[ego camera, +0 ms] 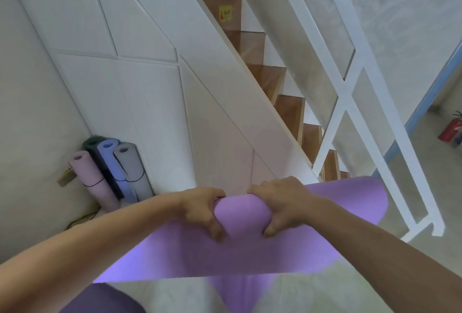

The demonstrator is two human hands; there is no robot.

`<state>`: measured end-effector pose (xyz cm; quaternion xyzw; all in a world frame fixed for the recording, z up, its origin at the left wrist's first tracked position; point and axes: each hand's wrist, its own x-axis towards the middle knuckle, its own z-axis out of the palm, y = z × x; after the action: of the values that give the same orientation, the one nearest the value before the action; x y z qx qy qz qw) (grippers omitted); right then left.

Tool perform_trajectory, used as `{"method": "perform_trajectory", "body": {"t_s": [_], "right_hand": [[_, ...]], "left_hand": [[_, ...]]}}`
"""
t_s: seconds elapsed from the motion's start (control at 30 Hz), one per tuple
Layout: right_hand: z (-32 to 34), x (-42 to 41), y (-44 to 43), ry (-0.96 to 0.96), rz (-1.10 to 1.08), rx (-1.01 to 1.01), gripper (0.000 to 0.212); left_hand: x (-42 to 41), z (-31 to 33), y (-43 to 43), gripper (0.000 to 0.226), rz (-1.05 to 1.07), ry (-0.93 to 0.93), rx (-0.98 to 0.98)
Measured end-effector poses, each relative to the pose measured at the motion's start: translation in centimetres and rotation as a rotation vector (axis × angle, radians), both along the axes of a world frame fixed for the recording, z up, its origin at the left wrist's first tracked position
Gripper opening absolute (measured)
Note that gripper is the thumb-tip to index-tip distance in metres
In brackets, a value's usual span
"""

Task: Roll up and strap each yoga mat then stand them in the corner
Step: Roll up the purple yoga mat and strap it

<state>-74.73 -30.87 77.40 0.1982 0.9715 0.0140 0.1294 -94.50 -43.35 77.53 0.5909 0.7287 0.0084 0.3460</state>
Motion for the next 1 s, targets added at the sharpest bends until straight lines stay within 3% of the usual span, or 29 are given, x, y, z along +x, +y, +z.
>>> {"method": "perform_trajectory", "body": {"t_s": [0.13,0.23,0.27,0.33,0.4,0.47,0.53,0.6,0.63,0.7,0.77,0.83,0.93,1.0], "right_hand": [[0.9,-0.4,0.6,-0.074,-0.098,-0.270,0.071],[0.3,-0.4,-0.3,-0.067,-0.122,-0.310,0.079],[-0.2,-0.4,-0.8,-0.049,-0.091,-0.248,0.093],[-1.7,-0.3,-1.7,-0.020,0.009,-0.050,0.116],[-2.4,-0.4,-1.9,0.018,0.069,0.050,0.110],[-1.7,-0.8,-1.6,0.014,0.055,-0.023,0.091],[-0.9,-1.1,-1.4,-0.027,0.010,-0.140,0.079],[-0.4,-1.5,-0.9,-0.061,-0.053,-0.266,0.074],[-0.6,-1.6,-0.8,-0.070,-0.077,-0.309,0.073],[-1.0,-1.6,-1.1,-0.061,-0.077,-0.319,0.084],[-2.0,-1.4,-1.4,-0.040,0.004,-0.173,0.113],[-3.1,-1.3,-1.5,0.001,0.103,0.018,0.124],[-2.7,-1.9,-0.8,0.086,0.163,0.044,0.102],[-1.5,-3.0,0.0,0.072,0.163,-0.036,0.088]], "left_hand": [[1.5,-0.9,-1.6,0.116,-0.238,0.474,0.150],[2.0,-1.9,-2.3,0.089,-0.207,0.597,0.311],[1.6,-1.9,-2.3,0.081,-0.152,0.548,0.283],[0.3,-1.6,-2.2,0.075,0.007,0.269,0.120],[-0.7,-1.4,-2.4,0.072,0.124,-0.063,-0.002],[-0.5,-0.9,-2.8,0.074,0.122,-0.179,-0.058],[0.4,-0.8,-3.3,0.094,-0.019,0.042,-0.030],[1.7,-1.3,-3.8,0.112,-0.165,0.434,0.118],[2.2,-1.7,-4.0,0.109,-0.188,0.561,0.203],[2.4,-2.2,-3.9,0.088,-0.143,0.619,0.268],[1.3,-1.9,-3.6,0.075,-0.026,0.474,0.159],[-0.3,-1.3,-3.5,0.068,0.139,0.148,0.021],[-1.2,-0.6,-3.9,0.065,0.288,-0.212,-0.042],[-1.1,0.0,-4.1,0.074,0.268,-0.201,-0.058]]}}
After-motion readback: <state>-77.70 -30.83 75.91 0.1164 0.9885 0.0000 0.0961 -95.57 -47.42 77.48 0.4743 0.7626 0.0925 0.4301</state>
